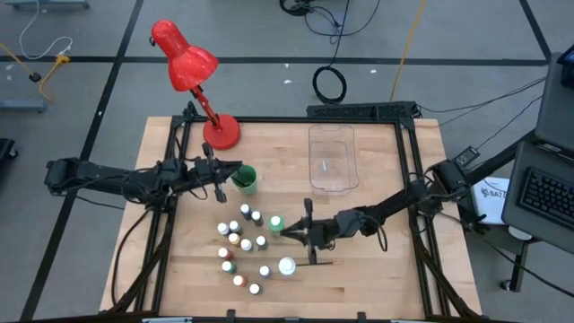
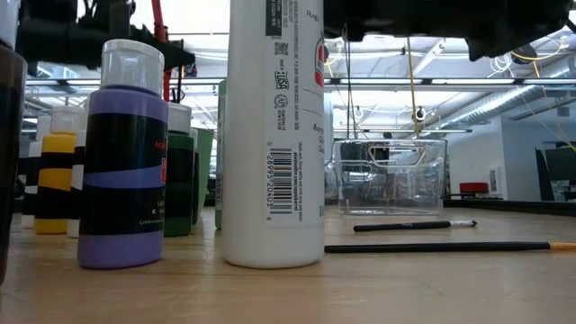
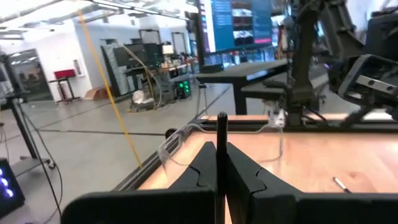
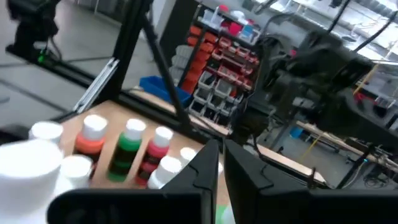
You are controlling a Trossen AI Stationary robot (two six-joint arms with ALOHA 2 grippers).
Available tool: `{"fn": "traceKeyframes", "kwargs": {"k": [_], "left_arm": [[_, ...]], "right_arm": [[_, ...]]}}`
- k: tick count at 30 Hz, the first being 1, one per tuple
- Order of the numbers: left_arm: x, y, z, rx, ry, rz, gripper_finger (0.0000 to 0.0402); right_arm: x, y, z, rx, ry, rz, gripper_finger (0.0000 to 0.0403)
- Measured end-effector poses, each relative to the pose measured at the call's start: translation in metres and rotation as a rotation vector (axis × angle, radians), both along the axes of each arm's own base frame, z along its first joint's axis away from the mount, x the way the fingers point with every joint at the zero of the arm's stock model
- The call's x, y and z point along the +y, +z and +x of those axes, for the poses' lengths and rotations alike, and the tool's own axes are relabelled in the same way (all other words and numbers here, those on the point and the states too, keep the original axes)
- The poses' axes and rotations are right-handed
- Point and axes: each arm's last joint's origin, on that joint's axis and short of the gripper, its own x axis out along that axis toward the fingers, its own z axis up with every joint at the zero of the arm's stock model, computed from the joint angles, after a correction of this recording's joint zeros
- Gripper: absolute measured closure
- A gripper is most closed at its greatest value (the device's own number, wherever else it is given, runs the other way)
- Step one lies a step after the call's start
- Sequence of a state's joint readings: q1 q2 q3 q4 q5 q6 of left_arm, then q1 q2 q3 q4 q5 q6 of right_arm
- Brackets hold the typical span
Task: Pick & Place Paint Supplies
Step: Put the gold paintbrush into the green cup
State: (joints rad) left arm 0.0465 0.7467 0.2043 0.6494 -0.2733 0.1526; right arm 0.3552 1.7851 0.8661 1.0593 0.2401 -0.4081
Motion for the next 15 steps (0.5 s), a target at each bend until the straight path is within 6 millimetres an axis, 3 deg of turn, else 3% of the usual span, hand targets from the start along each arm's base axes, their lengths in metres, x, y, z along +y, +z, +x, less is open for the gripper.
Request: {"fn": "traceKeyframes", "kwargs": {"k": [9,15], "left_arm": [[0.011,-0.033,-0.017,-0.079,0.019,-0.06,0.04],[0.017,-0.036,-0.02,-0.073,0.022,-0.042,0.04]], "right_arm": [[-0.007,0.019,-0.009,0.078,-0.004,0.108,0.0385],[-0.018,0.02,-0.019,0.257,0.021,0.104,0.0385]]}}
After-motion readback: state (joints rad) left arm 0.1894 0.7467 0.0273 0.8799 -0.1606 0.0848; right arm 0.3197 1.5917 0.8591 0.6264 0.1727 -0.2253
